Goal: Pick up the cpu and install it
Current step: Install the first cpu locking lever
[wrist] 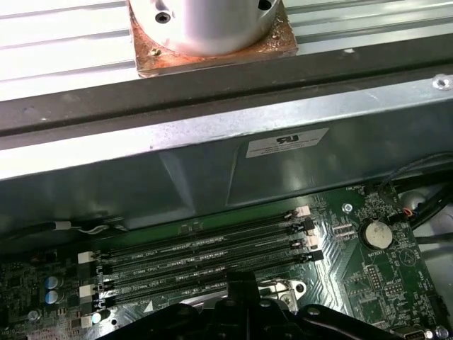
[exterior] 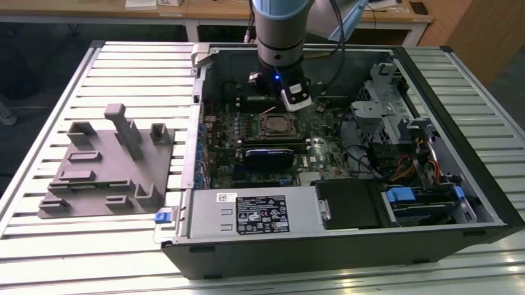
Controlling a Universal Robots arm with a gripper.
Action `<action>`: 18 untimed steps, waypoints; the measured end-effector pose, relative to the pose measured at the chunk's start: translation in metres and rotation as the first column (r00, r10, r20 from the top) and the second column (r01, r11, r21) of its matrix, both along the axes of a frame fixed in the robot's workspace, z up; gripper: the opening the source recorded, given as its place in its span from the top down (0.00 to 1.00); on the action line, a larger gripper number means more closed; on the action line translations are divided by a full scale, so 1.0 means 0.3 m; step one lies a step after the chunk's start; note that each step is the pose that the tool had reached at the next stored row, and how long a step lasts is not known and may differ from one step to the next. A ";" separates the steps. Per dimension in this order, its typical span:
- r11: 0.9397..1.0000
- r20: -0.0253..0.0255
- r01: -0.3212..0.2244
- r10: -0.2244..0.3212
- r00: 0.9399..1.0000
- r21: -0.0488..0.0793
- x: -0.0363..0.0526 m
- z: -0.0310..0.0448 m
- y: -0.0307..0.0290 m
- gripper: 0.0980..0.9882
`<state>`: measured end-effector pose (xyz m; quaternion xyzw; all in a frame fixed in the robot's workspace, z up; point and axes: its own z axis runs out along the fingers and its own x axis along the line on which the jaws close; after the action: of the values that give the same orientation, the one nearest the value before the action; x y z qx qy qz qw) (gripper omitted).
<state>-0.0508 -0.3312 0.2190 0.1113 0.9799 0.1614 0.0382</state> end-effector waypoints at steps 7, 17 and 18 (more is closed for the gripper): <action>1.000 0.031 0.000 0.000 1.000 0.000 0.000 -0.009 0.000 0.99; 1.000 0.061 0.005 -0.005 0.998 -0.001 -0.008 -0.024 0.004 0.99; 1.000 0.062 0.007 -0.007 0.998 -0.002 -0.009 -0.026 0.005 0.99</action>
<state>-0.0535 -0.3297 0.2112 0.1096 0.9780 0.1635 0.0694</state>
